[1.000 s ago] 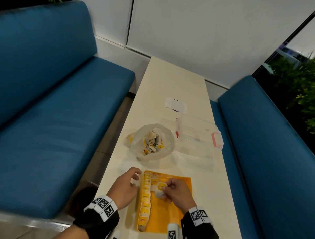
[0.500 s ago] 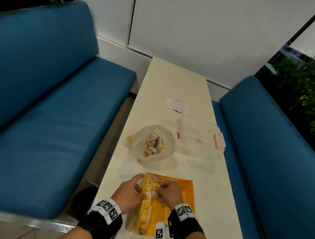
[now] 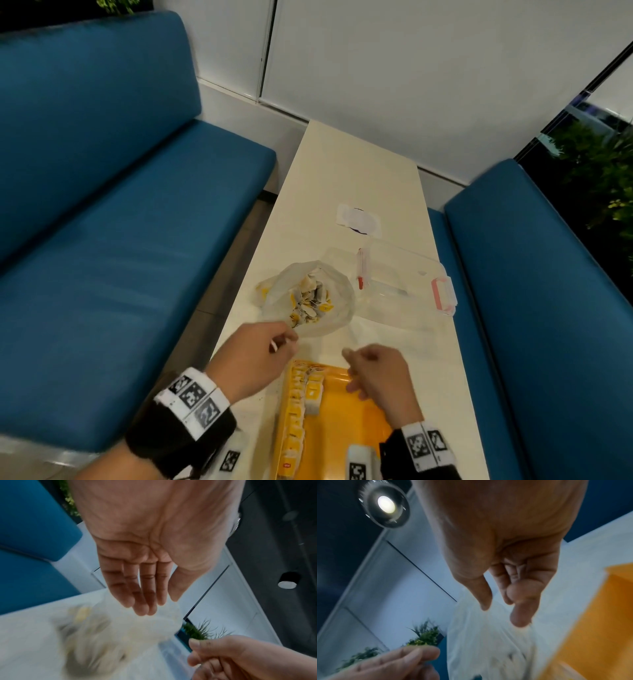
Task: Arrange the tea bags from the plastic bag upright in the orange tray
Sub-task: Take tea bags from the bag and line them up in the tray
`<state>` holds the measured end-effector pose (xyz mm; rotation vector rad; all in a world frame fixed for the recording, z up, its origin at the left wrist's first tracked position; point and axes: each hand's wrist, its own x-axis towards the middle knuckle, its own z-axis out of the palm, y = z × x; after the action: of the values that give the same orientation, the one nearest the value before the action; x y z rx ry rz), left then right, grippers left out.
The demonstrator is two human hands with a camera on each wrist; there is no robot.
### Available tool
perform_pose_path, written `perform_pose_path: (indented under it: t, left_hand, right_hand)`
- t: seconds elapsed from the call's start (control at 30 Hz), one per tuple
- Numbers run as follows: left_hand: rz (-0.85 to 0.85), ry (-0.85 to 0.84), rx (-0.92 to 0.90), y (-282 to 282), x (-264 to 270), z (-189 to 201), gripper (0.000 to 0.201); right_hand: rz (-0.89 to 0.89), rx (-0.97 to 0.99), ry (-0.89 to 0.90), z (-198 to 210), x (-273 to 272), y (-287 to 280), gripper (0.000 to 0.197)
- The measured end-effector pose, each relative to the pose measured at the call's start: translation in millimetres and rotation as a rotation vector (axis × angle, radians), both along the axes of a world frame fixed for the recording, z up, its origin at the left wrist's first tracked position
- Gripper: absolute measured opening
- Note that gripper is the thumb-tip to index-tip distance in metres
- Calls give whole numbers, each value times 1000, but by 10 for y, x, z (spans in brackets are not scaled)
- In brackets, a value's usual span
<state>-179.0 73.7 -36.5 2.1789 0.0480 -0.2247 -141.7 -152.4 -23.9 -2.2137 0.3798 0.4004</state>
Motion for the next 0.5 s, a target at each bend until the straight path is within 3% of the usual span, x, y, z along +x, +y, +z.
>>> perform_pose_path:
  t: [0.1, 0.17, 0.3, 0.4, 0.5]
  left_hand:
    - [-10, -146, -8, -65, 366, 255, 19]
    - [-95, -112, 57, -156, 637, 186, 27]
    - [-144, 57, 272, -132, 967, -22, 51]
    - [-57, 19, 347, -17, 996, -46, 51]
    - [-136, -7, 416, -79, 988, -42, 56]
  right_hand:
    - [34, -56, -235, 269, 295, 124, 42]
    - [85, -149, -256, 228, 502, 273, 51]
    - [179, -238, -245, 94, 677, 446, 4]
    - [112, -129, -289, 99, 667, 397, 16]
    - [170, -111, -293, 90, 630, 375, 10]
